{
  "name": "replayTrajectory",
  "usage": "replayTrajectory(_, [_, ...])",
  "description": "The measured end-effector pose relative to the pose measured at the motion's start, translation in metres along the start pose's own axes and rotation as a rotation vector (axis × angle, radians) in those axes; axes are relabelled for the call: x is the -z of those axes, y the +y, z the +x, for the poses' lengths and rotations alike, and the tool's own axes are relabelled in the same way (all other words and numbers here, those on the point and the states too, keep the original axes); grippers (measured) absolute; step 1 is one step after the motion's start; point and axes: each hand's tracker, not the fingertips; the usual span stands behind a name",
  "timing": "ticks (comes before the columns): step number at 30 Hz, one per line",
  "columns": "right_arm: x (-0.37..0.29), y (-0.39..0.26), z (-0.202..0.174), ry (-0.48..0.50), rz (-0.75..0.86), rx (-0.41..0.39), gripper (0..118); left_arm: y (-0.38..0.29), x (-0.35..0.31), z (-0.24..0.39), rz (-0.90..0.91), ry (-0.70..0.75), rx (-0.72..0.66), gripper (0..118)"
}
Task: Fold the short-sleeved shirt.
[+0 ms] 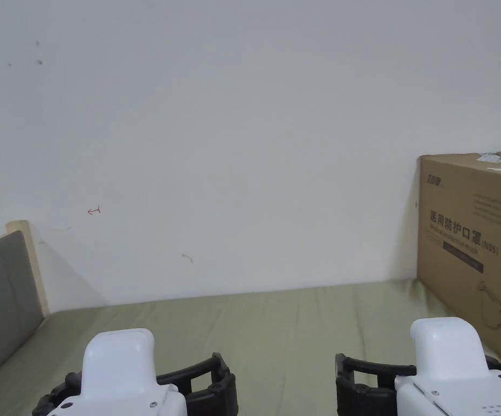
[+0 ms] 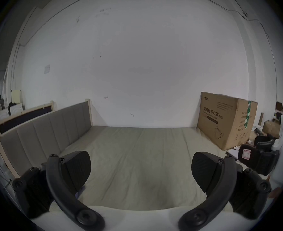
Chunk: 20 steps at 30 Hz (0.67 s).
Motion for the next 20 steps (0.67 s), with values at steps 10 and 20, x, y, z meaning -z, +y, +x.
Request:
replayTrajectory(10, [0.0016, -0.0003, -0.0040, 0.007, -0.002, -0.012, 118, -0.0030, -0.0002, 0.0047, 0.057, 0.053, 0.058, 118])
replayTrajectory(20, [0.0014, -0.0021, 0.0001, -0.002, -0.009, -0.001, 118, 0.0008, 0.0005, 0.0047, 0.049, 0.037, 0.044, 118])
